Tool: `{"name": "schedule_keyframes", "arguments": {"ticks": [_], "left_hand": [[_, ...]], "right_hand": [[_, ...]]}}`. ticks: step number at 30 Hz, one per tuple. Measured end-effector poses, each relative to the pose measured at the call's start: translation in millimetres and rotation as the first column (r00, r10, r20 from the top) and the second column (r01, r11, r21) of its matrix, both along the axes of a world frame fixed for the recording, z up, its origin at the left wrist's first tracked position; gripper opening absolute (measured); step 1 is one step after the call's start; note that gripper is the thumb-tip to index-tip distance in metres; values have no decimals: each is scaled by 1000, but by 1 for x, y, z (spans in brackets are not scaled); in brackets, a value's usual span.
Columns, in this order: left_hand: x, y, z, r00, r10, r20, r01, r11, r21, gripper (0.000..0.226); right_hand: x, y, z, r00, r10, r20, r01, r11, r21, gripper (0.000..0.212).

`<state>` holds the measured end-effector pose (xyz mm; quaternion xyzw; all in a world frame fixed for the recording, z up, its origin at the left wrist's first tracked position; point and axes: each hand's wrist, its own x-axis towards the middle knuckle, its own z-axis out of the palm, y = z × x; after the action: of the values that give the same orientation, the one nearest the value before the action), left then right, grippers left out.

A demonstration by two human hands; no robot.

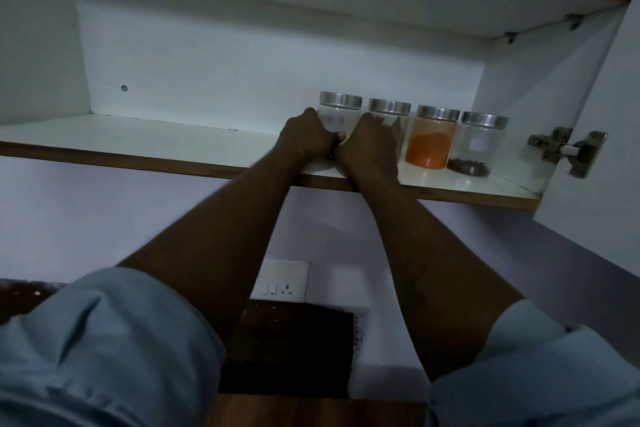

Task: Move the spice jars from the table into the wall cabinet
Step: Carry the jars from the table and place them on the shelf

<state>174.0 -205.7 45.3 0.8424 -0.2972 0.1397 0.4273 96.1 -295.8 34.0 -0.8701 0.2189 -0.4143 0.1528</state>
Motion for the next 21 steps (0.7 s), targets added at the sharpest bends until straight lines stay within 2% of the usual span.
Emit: {"name": "schedule_keyframes", "arguments": {"ticks": [4,7,9,12,14,16,18,20,21], "left_hand": [[-10,8,-6,992,111,58,-109,994,-25,73],[-32,27,-8,991,92,93,-78,986,-144,68],[-54,47,-12,997,8,71,13,957,-290,50],[-89,84,-42,986,-132,100,163,885,-436,15],[-110,110,-76,979,-150,135,195,877,-440,13],[-128,137,-112,985,-141,95,170,871,-460,13],[-141,167,-147,990,-120,68,137,885,-446,11],[-152,198,-182,993,-107,47,117,920,-374,10],[-158,214,-199,994,-103,41,110,939,-326,10]], "right_hand": [[-10,9,0,999,-4,52,4,1000,3,59],[-25,22,-5,984,52,169,-45,998,-40,48],[-39,38,-16,948,185,259,-171,982,-76,26],[-61,76,-53,854,380,357,-357,925,-130,18],[-75,107,-86,815,428,391,-424,900,-103,22],[-88,135,-121,807,450,383,-473,880,-38,29],[-100,161,-155,813,472,342,-513,858,33,23],[-110,183,-189,830,482,279,-524,846,99,10],[-116,194,-206,839,489,240,-527,839,133,11]]}}
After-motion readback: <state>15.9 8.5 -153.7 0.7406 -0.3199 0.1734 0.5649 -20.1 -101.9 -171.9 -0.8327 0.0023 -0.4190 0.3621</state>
